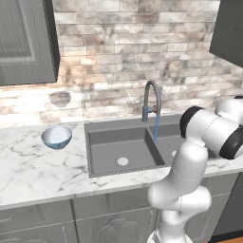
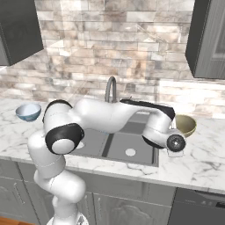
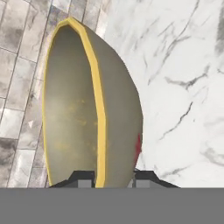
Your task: Rinse each bowl for a few seconds and place them down in the sink or on the counter.
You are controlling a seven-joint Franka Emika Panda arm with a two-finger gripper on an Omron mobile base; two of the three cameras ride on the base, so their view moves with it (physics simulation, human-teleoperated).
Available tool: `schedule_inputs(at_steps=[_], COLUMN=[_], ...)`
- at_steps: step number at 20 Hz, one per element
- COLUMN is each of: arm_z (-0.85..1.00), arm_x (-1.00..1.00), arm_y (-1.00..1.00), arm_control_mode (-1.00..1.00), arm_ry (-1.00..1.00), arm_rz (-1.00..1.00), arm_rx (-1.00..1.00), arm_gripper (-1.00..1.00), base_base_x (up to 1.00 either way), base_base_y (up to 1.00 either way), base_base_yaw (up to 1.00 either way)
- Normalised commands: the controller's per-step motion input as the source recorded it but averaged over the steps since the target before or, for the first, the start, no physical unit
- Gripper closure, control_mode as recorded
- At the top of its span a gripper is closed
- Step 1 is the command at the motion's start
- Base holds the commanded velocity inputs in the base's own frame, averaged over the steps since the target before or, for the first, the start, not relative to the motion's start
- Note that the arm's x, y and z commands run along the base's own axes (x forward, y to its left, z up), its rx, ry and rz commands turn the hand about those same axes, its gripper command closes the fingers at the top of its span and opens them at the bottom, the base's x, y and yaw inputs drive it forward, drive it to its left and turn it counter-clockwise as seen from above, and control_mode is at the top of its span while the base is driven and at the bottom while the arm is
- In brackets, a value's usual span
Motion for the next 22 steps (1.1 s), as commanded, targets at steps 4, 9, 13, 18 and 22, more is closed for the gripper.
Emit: schedule_inputs(at_steps=[4, 9, 13, 18, 22], arm_z=[0.01, 0.06, 0.02, 0.01, 0.0], arm_x=[-0.07, 0.0, 0.01, 0.01, 0.01], arm_y=[0.22, 0.2, 0.14, 0.12, 0.12], arm_control_mode=[-1.0, -1.0, -1.0, -1.0, -1.0], arm_ry=[0.08, 0.1, 0.12, 0.12, 0.11], arm_rz=[0.19, 0.19, 0.19, 0.2, 0.19], arm_rx=[0.0, 0.03, 0.08, 0.09, 0.11], arm_gripper=[1.0, 1.0, 1.0, 1.0, 1.0], base_base_x=[0.0, 0.0, 0.0, 0.0, 0.0], base_base_y=[0.0, 0.0, 0.0, 0.0, 0.0], base_base_yaw=[0.0, 0.0, 0.0, 0.0, 0.0])
